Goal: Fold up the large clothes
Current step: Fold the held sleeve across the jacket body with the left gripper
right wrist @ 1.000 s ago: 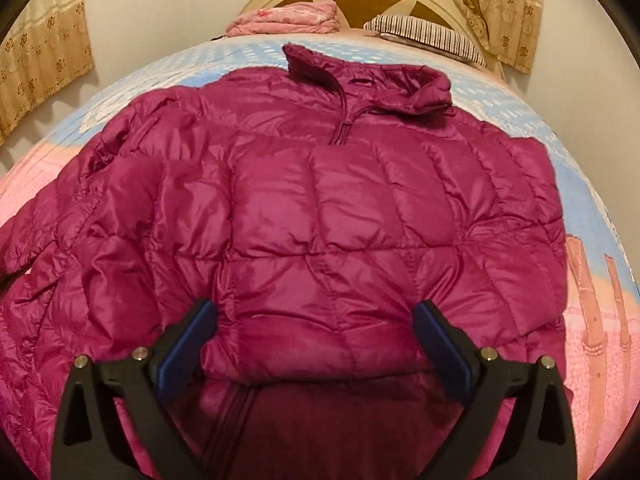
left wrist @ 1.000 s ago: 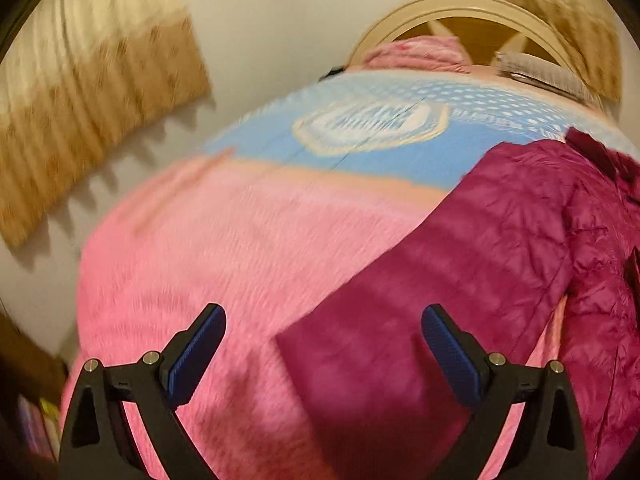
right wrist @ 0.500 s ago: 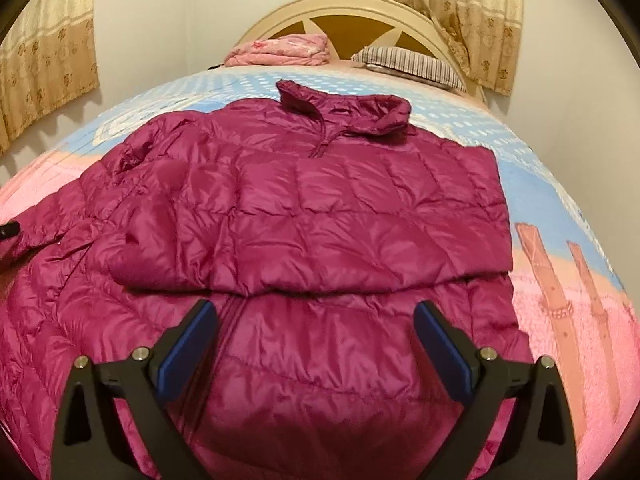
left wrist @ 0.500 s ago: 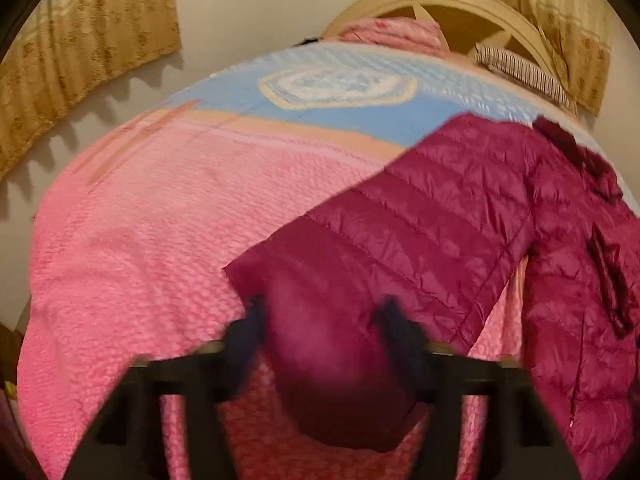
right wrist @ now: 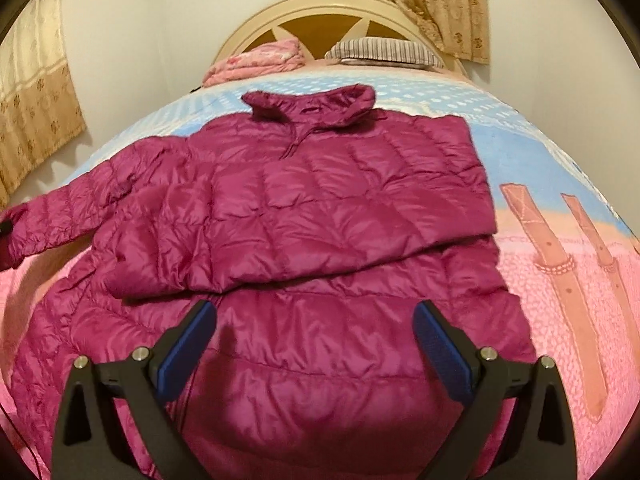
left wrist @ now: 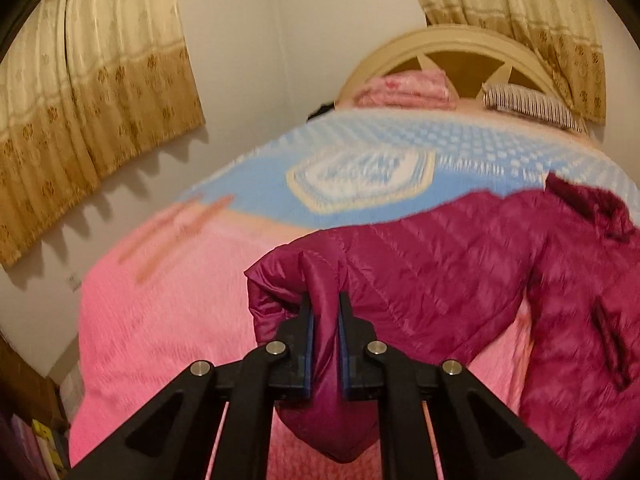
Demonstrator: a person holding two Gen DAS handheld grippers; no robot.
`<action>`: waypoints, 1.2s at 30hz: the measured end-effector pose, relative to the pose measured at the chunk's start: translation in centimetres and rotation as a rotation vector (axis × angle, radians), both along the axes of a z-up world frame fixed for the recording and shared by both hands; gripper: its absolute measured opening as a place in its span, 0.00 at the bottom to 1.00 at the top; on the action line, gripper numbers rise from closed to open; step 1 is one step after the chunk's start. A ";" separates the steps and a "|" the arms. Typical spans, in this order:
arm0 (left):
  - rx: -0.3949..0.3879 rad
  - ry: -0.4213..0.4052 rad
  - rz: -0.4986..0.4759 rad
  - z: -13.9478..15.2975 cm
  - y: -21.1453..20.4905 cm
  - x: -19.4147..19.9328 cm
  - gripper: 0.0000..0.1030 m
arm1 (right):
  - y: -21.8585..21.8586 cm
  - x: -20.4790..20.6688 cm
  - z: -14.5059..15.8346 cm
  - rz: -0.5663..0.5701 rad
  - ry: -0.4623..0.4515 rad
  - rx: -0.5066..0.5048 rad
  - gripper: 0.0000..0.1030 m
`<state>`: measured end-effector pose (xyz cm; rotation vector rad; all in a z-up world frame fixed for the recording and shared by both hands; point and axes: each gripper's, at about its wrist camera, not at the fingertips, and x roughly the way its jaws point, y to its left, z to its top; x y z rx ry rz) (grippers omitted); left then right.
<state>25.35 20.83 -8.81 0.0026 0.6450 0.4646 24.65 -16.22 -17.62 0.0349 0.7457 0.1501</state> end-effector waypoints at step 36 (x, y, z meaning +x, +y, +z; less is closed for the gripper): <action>0.012 -0.114 -0.567 1.2 -27.4 4.8 0.81 | -7.6 0.3 -1.4 -0.141 0.049 0.151 0.98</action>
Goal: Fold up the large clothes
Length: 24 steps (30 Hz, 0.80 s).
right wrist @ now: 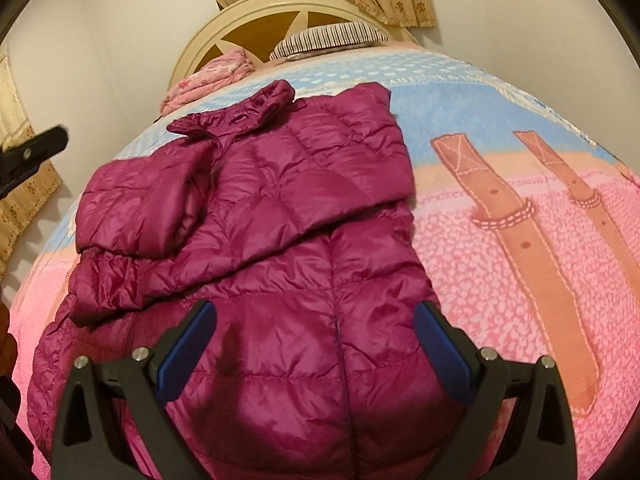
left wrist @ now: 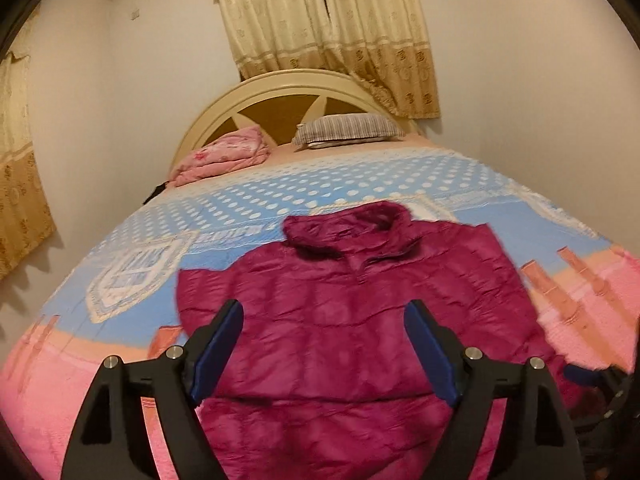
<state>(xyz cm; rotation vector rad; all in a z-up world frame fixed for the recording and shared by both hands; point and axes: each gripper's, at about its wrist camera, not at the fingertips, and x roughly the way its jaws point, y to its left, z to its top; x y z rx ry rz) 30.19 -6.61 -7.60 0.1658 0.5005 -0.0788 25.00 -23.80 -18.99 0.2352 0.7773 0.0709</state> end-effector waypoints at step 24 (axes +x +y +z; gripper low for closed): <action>-0.157 0.228 0.295 -6.7 17.4 1.6 0.81 | 7.1 10.3 1.9 0.265 0.131 0.217 0.21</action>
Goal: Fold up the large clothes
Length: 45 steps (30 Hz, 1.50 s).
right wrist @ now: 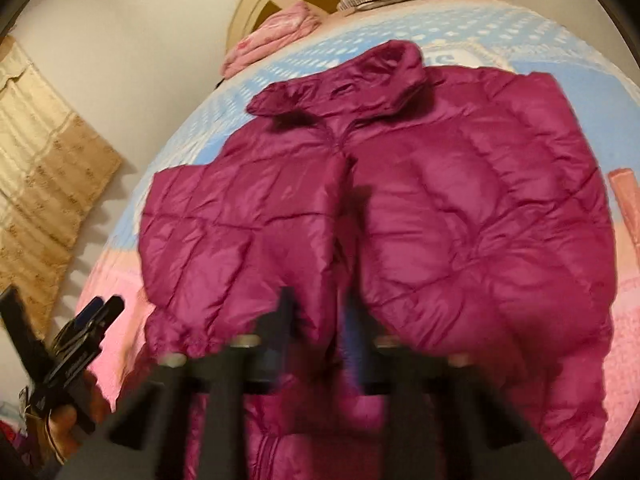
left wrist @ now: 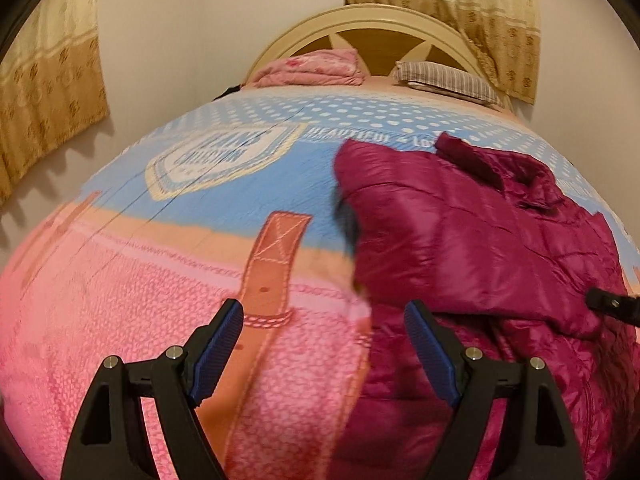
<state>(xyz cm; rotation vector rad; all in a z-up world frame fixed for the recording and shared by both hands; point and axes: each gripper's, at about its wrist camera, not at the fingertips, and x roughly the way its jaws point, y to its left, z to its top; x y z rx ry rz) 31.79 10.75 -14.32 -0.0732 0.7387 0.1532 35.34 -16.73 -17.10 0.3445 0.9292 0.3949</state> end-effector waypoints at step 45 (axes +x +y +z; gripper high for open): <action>-0.108 0.143 -0.066 -4.4 -7.3 13.6 0.85 | -0.3 -1.2 0.5 -0.093 -0.152 -0.221 0.48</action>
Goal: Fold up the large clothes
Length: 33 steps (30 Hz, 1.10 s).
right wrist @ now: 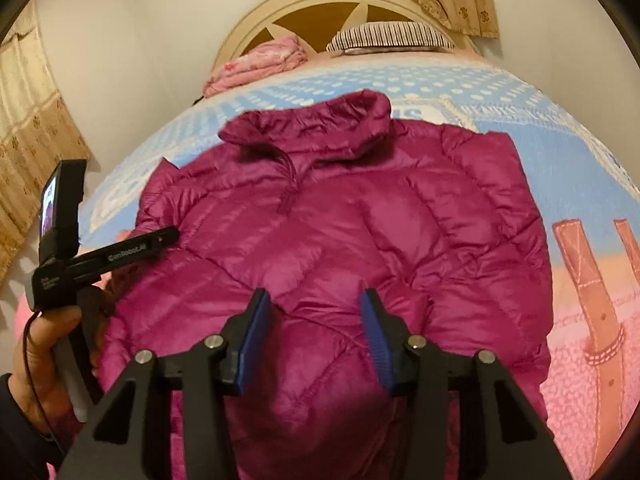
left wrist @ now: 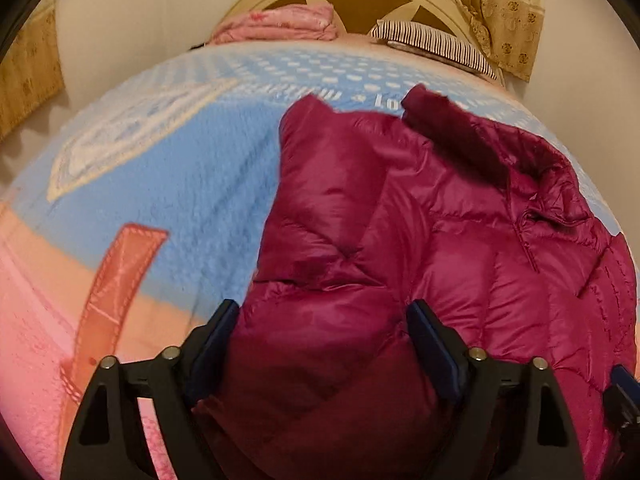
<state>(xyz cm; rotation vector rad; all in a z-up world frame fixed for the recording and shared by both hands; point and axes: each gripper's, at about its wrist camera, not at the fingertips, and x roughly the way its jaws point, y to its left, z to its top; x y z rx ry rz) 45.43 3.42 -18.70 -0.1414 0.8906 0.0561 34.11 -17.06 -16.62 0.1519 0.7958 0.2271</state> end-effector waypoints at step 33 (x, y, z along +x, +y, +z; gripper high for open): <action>0.027 0.043 0.055 -1.2 -0.3 -0.2 0.99 | 2.5 0.5 -2.8 -0.014 0.007 -0.218 0.49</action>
